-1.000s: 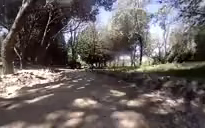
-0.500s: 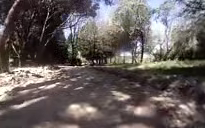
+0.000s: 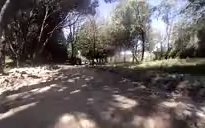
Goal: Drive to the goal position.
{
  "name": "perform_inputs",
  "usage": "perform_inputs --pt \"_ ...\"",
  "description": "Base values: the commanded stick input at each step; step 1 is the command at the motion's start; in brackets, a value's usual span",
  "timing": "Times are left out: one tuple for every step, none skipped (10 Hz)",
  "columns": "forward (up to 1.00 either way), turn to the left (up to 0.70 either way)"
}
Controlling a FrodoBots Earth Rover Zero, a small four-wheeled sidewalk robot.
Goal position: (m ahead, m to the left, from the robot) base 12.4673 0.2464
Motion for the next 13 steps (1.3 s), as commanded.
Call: perform_inputs --pt "0.70 0.00" --pt "0.70 0.00" --pt "0.70 0.00" --pt "0.70 0.00" --pt "0.70 0.00" --pt "0.70 0.00" --pt "0.70 0.00" --pt "0.70 0.00" --pt "0.70 0.00" --pt "0.70 0.00" --pt "0.70 0.00" --pt "0.70 0.00" --pt "0.70 0.00"
